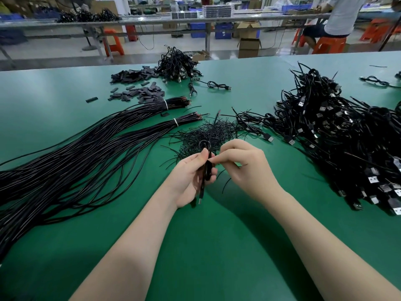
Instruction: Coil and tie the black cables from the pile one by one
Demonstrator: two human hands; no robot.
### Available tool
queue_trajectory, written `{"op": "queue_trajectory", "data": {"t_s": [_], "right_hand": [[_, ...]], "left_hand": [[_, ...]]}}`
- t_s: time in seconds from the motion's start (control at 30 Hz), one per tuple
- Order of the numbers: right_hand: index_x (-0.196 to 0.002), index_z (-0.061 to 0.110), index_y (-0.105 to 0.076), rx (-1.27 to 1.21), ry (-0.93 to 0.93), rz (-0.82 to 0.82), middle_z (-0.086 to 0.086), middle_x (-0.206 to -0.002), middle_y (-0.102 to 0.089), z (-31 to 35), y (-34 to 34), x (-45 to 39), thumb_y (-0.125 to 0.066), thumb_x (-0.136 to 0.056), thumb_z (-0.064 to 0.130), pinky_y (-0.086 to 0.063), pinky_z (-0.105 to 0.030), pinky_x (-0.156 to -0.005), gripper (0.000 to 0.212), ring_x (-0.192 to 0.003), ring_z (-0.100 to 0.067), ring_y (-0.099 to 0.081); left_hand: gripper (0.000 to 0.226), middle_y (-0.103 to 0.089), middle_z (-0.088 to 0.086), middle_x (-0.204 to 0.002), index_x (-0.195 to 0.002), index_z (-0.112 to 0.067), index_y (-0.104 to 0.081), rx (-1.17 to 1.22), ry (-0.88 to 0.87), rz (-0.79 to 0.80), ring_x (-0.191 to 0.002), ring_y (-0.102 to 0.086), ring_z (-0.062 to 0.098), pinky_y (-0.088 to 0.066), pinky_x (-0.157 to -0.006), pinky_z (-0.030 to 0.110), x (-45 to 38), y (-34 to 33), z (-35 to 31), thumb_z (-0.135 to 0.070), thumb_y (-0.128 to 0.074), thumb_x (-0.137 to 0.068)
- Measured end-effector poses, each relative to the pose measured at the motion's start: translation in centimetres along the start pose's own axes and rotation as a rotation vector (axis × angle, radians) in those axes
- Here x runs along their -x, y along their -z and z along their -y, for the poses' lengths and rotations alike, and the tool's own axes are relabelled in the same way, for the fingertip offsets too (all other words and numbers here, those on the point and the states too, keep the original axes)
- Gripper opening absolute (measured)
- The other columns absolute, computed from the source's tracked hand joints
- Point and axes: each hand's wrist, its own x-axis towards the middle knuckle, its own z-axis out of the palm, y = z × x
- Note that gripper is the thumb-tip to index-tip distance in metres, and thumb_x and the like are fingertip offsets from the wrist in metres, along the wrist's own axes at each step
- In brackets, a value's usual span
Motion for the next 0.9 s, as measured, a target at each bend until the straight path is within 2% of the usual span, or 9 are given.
{"op": "queue_trajectory", "data": {"t_s": [0.13,0.23,0.33,0.37,0.43,0.57,0.67,0.73,0.9], "right_hand": [[-0.079,0.025,-0.075,-0.217,-0.116,0.028,0.000,-0.082,-0.061,0.0,0.5,-0.4,-0.064,-0.083,-0.002,-0.044,-0.020,-0.071,0.029,-0.079,-0.012,-0.057],[-0.082,0.031,-0.073,-0.380,-0.261,0.036,0.001,-0.078,-0.064,0.5,0.3,-0.4,-0.065,-0.084,0.000,-0.049,-0.025,-0.072,0.033,-0.077,-0.013,-0.059],[-0.100,0.023,-0.070,-0.685,-0.610,0.019,0.000,-0.074,-0.068,0.6,0.4,-0.6,-0.072,-0.086,0.015,-0.052,-0.025,-0.065,0.016,-0.069,-0.015,-0.061],[-0.097,0.020,-0.071,-0.721,-0.740,0.032,0.001,-0.073,-0.069,0.7,0.6,-0.7,-0.072,-0.085,0.025,-0.051,-0.023,-0.060,0.013,-0.066,-0.014,-0.061],[-0.083,0.016,-0.073,-0.706,-0.917,0.101,0.000,-0.070,-0.069,0.7,0.6,-0.7,-0.072,-0.082,0.041,-0.048,-0.019,-0.053,0.025,-0.059,-0.010,-0.059],[-0.067,0.017,-0.075,-0.776,-0.984,0.141,-0.002,-0.070,-0.070,0.9,0.7,-0.7,-0.077,-0.072,0.037,-0.046,-0.016,-0.050,0.020,-0.056,-0.006,-0.057],[-0.068,0.019,-0.078,-0.806,-0.991,0.167,0.001,-0.069,-0.070,1.0,1.1,-0.9,-0.080,-0.066,0.032,-0.047,-0.015,-0.051,0.014,-0.057,-0.004,-0.059],[-0.068,0.016,-0.078,-0.835,-1.019,0.171,0.002,-0.066,-0.069,1.0,1.2,-1.0,-0.080,-0.058,0.032,-0.048,-0.015,-0.051,0.019,-0.056,-0.004,-0.060],[-0.065,0.014,-0.076,-0.854,-0.988,0.138,-0.002,-0.064,-0.070,1.3,1.1,-0.9,-0.077,-0.075,0.016,-0.054,-0.017,-0.059,0.010,-0.057,-0.007,-0.063]], "left_hand": [[0.015,-0.068,0.004,-0.073,-0.094,-0.009,-0.060,0.157,0.032,0.105,-0.063,-0.067,0.012,-0.058,-0.059,0.025,0.3,0.2,-0.1,-0.020,-0.059,-0.083],[0.012,-0.068,0.003,-0.073,-0.090,-0.010,-0.062,0.197,0.001,0.079,-0.061,-0.066,0.012,-0.058,-0.057,0.025,0.1,0.0,0.2,-0.018,-0.060,-0.082],[0.010,-0.066,0.002,-0.073,-0.081,-0.013,-0.070,0.207,-0.065,0.012,-0.060,-0.065,0.011,-0.056,-0.055,0.024,-0.2,0.2,0.2,-0.019,-0.062,-0.079],[0.010,-0.066,0.002,-0.073,-0.079,-0.014,-0.071,0.198,-0.084,-0.003,-0.061,-0.065,0.011,-0.056,-0.056,0.024,-0.3,0.3,0.2,-0.019,-0.063,-0.079],[0.008,-0.066,0.002,-0.074,-0.080,-0.014,-0.070,0.165,-0.105,-0.001,-0.062,-0.065,0.011,-0.056,-0.057,0.024,-0.4,0.4,0.3,-0.020,-0.064,-0.079],[0.009,-0.070,0.002,-0.077,-0.085,-0.017,-0.070,0.051,-0.111,0.052,-0.065,-0.066,0.011,-0.056,-0.061,0.025,-0.4,0.1,0.8,-0.020,-0.063,-0.080],[0.015,-0.070,-0.001,-0.076,-0.093,-0.016,-0.063,-0.024,-0.133,0.040,-0.069,-0.066,0.009,-0.056,-0.064,0.024,-0.4,-0.1,1.2,-0.022,-0.063,-0.080],[0.015,-0.071,-0.003,-0.080,-0.093,-0.016,-0.062,-0.055,-0.159,0.019,-0.072,-0.066,0.008,-0.055,-0.064,0.024,-0.4,-0.2,1.3,-0.023,-0.063,-0.079],[0.018,-0.073,-0.002,-0.083,-0.094,-0.014,-0.062,-0.077,-0.203,-0.009,-0.074,-0.068,0.010,-0.055,-0.064,0.024,-0.5,-0.3,1.5,-0.022,-0.064,-0.078]]}}
